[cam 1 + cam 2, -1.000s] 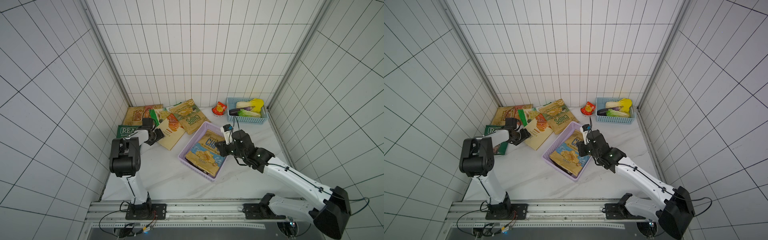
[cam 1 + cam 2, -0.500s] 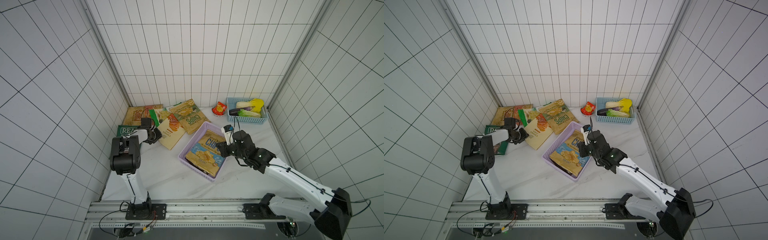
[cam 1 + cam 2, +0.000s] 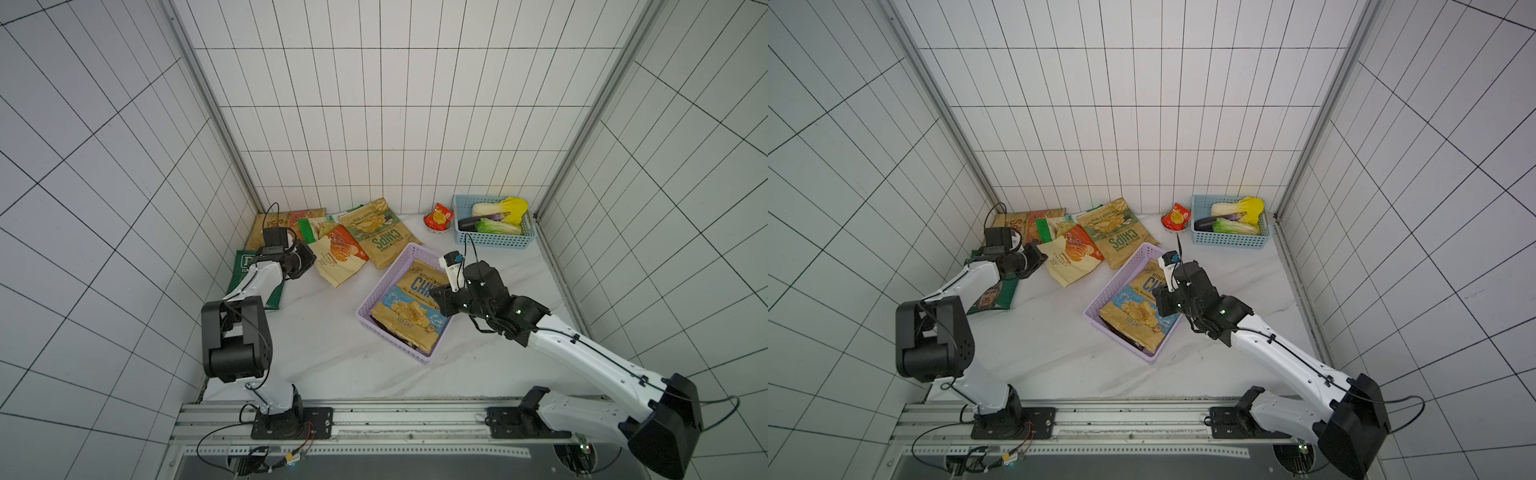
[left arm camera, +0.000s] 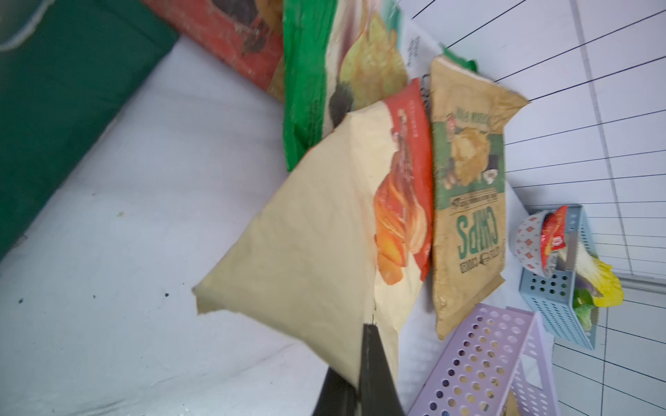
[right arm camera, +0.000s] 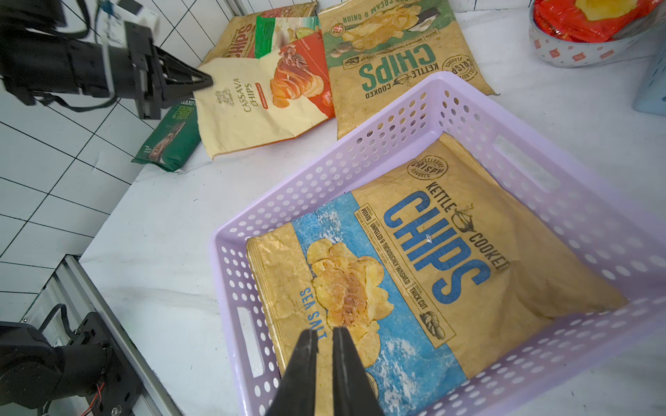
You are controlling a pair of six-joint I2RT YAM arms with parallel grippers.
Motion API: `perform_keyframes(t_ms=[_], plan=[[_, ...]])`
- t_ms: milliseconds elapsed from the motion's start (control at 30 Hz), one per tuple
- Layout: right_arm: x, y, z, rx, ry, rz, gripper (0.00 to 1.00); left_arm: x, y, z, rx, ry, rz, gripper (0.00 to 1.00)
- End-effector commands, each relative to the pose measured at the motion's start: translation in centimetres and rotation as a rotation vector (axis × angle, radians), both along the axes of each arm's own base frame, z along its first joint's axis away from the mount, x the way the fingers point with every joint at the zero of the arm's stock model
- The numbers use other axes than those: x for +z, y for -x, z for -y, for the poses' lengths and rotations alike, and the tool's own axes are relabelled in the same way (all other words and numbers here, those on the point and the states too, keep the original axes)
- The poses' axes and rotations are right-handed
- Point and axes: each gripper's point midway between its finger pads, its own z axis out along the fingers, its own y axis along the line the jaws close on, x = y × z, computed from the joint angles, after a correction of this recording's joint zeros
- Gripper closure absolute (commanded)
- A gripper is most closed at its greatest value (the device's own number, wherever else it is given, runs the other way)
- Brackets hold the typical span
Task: Put the potato chips into the basket
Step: Pick up the potato chip from the center of the board.
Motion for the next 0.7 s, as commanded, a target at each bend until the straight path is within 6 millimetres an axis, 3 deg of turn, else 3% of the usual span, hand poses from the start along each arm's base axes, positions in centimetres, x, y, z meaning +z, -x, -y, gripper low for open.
perform_keyframes(t_ms=[0,200,367,500,667], plan=[[1.5,0.1,-1.1,0.042,-0.02,0.027,0.86,5.8,-0.5,0.6,-0.056,-0.009,0.162,1.0],[3.2,0.9,-2.3,0.119,-0.071,0.061,0.85,12.7,0.9,1.9,-0.112,0.012,0.327,1.0],[7.1,3.0,-4.2,0.268,-0.16,0.176,0.83,17.9,2.5,2.3,-0.132,-0.025,0.429,1.0],[9.5,4.6,-6.5,0.387,-0.178,0.224,0.8,20.5,3.7,2.5,-0.137,-0.04,0.484,1.0],[11.0,4.8,-10.4,0.447,-0.175,0.249,0.76,22.3,5.4,3.3,-0.159,-0.016,0.508,1.0]])
